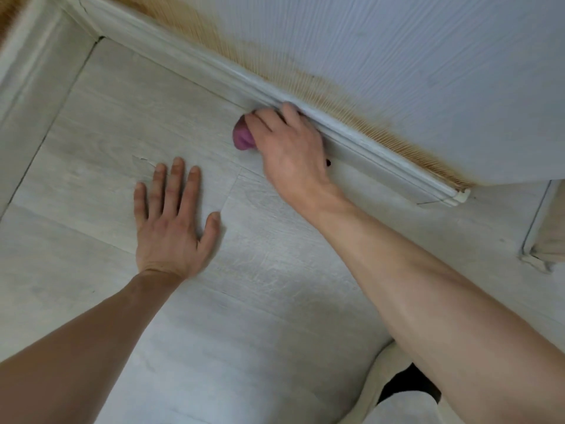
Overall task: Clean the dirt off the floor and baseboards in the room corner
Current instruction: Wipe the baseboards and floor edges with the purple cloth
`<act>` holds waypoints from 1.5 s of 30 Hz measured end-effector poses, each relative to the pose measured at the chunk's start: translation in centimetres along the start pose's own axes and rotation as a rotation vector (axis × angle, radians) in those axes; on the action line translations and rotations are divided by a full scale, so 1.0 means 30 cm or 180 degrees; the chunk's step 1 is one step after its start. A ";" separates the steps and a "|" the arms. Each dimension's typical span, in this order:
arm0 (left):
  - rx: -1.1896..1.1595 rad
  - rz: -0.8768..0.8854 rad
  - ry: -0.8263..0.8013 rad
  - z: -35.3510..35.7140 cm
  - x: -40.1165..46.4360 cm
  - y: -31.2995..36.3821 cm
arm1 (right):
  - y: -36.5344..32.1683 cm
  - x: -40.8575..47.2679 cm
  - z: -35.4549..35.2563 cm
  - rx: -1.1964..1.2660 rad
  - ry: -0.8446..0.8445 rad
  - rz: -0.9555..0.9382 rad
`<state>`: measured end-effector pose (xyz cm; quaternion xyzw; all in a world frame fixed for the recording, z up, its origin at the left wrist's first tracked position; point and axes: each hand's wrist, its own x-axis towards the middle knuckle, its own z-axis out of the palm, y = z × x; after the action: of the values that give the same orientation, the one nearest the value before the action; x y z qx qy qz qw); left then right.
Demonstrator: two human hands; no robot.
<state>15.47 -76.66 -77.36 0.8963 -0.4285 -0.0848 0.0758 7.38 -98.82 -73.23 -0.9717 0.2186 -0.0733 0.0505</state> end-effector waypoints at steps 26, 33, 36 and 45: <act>-0.0074 -0.0028 -0.0091 -0.010 -0.004 0.002 | 0.285 -0.573 -0.173 -0.0164 -0.0726 0.1732; -0.0151 -0.0041 -0.0094 -0.017 -0.007 0.007 | 0.241 -0.591 -0.257 0.0415 -0.0235 0.1372; -0.0114 -0.0021 -0.0094 -0.013 -0.008 0.006 | 0.156 -0.372 -0.236 0.0430 0.0189 0.0046; -0.0105 -0.0014 -0.0080 -0.008 -0.008 -0.001 | 0.075 -0.168 -0.067 -0.1588 -0.1081 -0.0441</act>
<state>15.40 -76.44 -77.12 0.8948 -0.4260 -0.1032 0.0850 1.60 -98.80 -72.16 -0.9651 0.1516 0.1429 -0.1589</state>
